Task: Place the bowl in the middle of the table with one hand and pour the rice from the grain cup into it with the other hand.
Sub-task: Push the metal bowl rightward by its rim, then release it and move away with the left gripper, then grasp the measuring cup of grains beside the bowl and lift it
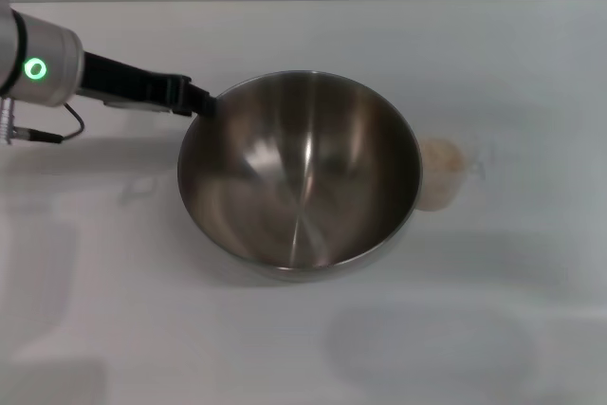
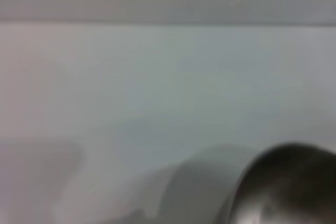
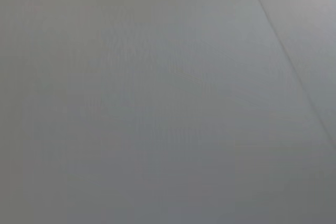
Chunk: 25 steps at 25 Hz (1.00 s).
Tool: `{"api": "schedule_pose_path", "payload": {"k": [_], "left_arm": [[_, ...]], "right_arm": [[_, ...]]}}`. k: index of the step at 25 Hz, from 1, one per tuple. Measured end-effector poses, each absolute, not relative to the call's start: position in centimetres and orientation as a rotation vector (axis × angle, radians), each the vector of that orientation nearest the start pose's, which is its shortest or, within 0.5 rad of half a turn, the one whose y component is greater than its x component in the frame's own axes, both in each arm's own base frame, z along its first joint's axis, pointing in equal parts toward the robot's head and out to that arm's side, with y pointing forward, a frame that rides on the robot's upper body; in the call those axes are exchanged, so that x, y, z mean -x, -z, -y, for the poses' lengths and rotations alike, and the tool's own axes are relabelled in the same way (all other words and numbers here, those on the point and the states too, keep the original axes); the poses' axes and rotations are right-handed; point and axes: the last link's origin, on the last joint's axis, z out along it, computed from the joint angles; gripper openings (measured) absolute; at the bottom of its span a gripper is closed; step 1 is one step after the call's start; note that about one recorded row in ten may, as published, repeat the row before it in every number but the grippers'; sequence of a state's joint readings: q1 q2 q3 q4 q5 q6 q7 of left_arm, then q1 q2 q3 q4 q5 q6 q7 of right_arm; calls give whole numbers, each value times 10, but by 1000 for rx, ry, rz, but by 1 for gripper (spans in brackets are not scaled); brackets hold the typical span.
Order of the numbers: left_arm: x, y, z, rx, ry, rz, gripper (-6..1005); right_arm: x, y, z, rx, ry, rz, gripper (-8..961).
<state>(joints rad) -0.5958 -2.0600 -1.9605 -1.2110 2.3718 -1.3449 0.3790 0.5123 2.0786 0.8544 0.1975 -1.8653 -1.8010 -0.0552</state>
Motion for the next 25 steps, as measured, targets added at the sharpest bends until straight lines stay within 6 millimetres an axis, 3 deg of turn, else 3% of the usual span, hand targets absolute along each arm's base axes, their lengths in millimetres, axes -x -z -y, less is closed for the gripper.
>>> {"api": "schedule_pose_path", "payload": {"k": [3,4,5,6,9,11,14,15,19,25], "left_arm": [[190,-24,-388,2320,96,1399,163],[188,-31,-389,2310,120,1376,165],[185,-50,-394,2267,192,1305,209],[185,-50,-394,2267,192,1305,254],[189,-81,-409,2134,296,1054,451],[193,-88,-413,2090,306,992,489],[217,-115,-427,1848,306,686,545],[217,-115,-427,1848,306,686,545],[244,-126,-424,1456,331,422,545],[263,-115,-405,1228,593,451,545]], "right_arm": [[-272,-81,-319,947,-978,-41,664],[-271,-80,-320,950,-982,-40,664],[-271,-80,-320,950,-982,-40,664],[-271,-80,-320,952,-984,-40,664],[-269,-79,-320,956,-1000,-38,664],[-268,-80,-320,954,-1005,-37,664],[-266,-79,-319,955,-1017,-31,663],[-266,-79,-319,955,-1017,-31,663],[-266,-79,-316,952,-1022,-20,663],[-268,-78,-313,947,-1021,-28,663]]}}
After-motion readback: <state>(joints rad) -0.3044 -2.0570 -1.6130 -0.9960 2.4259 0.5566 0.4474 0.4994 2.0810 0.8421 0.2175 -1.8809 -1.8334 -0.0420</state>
